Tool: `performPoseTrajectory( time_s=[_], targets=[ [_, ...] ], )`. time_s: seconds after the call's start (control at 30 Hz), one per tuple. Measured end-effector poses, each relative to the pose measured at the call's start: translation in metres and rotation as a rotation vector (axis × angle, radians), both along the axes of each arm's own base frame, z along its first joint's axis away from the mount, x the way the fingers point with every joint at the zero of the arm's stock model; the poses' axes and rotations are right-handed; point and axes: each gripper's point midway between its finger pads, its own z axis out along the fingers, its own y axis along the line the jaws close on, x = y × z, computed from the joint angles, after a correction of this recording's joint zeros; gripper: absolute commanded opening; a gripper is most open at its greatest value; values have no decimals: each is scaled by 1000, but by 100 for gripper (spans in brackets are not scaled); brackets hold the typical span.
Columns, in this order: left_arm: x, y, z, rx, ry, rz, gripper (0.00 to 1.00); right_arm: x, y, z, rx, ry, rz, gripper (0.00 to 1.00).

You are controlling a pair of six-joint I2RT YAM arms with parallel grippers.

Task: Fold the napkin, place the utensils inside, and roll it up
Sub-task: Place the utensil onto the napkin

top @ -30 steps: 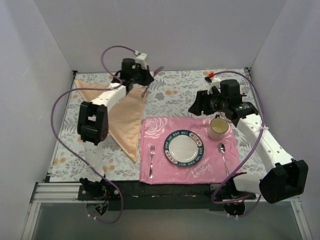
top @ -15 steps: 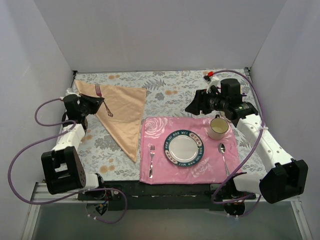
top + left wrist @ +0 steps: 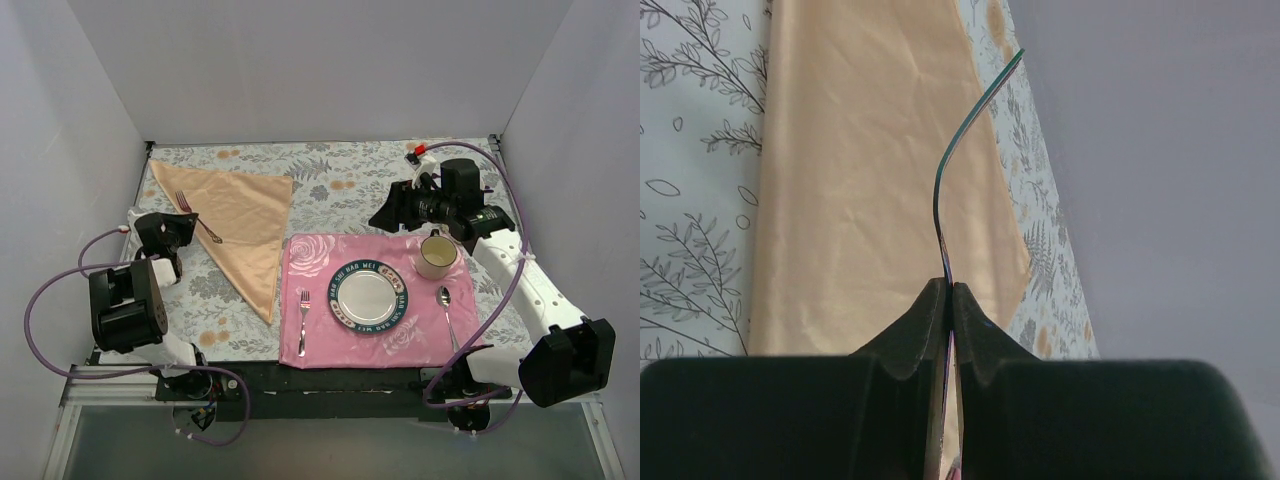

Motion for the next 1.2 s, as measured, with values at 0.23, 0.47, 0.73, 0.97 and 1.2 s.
performPoseTrajectory(
  time_s=[0.23, 0.47, 0.73, 0.97, 1.2],
  targets=[
    [12, 7, -23, 11, 4, 13, 0, -1, 0, -3, -3, 7, 1, 67],
    [17, 10, -34, 12, 13, 19, 0, -1, 0, -5, -2, 12, 4, 67],
    [34, 14, -51, 13, 33, 5, 0, -1, 1, -6, 0, 20, 10, 67],
    [37, 14, -68, 1, 68, 2, 0, -1, 2, -7, 1, 23, 13, 67],
    [38, 14, -70, 5, 78, -1, 6, 0, 3, -12, 0, 40, 20, 67]
  ],
)
